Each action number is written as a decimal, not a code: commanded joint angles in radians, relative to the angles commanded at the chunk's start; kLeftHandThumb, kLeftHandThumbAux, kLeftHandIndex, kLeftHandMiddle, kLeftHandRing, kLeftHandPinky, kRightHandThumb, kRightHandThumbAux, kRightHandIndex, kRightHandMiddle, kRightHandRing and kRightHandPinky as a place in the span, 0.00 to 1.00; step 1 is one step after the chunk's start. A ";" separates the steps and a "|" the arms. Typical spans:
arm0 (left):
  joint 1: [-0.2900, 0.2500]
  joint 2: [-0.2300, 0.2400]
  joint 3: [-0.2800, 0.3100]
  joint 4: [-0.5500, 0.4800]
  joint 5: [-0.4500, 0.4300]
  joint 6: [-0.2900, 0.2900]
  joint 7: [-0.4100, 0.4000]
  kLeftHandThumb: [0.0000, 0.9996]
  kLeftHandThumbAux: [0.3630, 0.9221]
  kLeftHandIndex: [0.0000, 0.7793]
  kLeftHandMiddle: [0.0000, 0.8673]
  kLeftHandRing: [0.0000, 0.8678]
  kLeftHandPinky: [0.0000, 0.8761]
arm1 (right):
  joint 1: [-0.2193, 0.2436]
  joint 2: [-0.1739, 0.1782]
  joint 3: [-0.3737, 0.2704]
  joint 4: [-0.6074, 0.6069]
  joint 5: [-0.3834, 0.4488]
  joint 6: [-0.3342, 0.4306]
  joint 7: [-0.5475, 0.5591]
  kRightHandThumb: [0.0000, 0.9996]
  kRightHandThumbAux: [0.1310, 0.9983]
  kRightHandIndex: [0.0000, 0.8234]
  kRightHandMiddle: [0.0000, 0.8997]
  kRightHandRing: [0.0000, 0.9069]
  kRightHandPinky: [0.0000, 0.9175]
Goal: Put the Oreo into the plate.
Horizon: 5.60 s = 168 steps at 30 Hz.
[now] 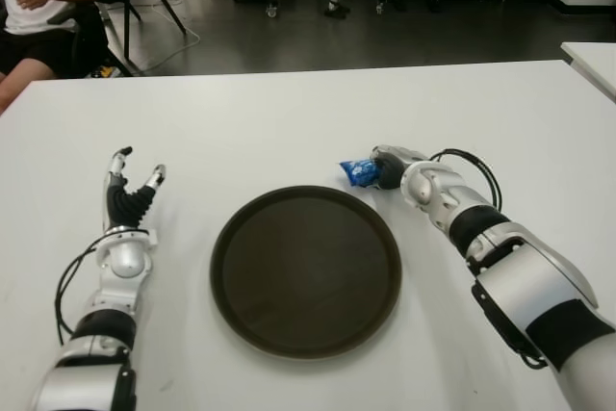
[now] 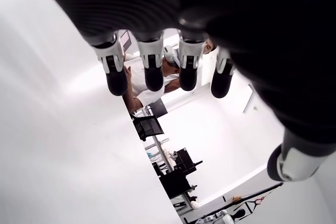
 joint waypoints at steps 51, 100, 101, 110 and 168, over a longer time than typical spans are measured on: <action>-0.002 0.004 0.000 0.019 0.010 -0.016 0.000 0.00 0.29 0.00 0.00 0.00 0.00 | 0.036 0.046 -0.209 -0.024 0.167 -0.026 -0.267 0.71 0.67 0.54 0.89 0.84 0.87; -0.005 0.004 -0.006 0.004 0.011 0.024 0.006 0.00 0.36 0.00 0.00 0.00 0.00 | 0.470 0.079 -0.416 -0.966 0.518 -0.174 -0.047 0.71 0.67 0.54 0.89 0.89 0.89; -0.004 0.004 -0.006 0.003 0.011 0.025 0.005 0.00 0.37 0.00 0.00 0.00 0.00 | 0.477 0.082 -0.412 -0.987 0.521 -0.171 -0.038 0.71 0.67 0.54 0.89 0.89 0.89; -0.008 0.004 -0.002 0.010 0.005 0.024 -0.002 0.00 0.39 0.00 0.00 0.00 0.00 | 0.524 0.122 -0.379 -1.094 0.572 -0.180 0.055 0.71 0.67 0.54 0.91 0.91 0.90; -0.014 0.007 -0.003 0.055 0.007 -0.026 0.001 0.00 0.39 0.00 0.00 0.00 0.00 | 0.598 0.121 -0.202 -1.135 0.368 -0.221 0.141 0.72 0.67 0.54 0.94 0.92 0.89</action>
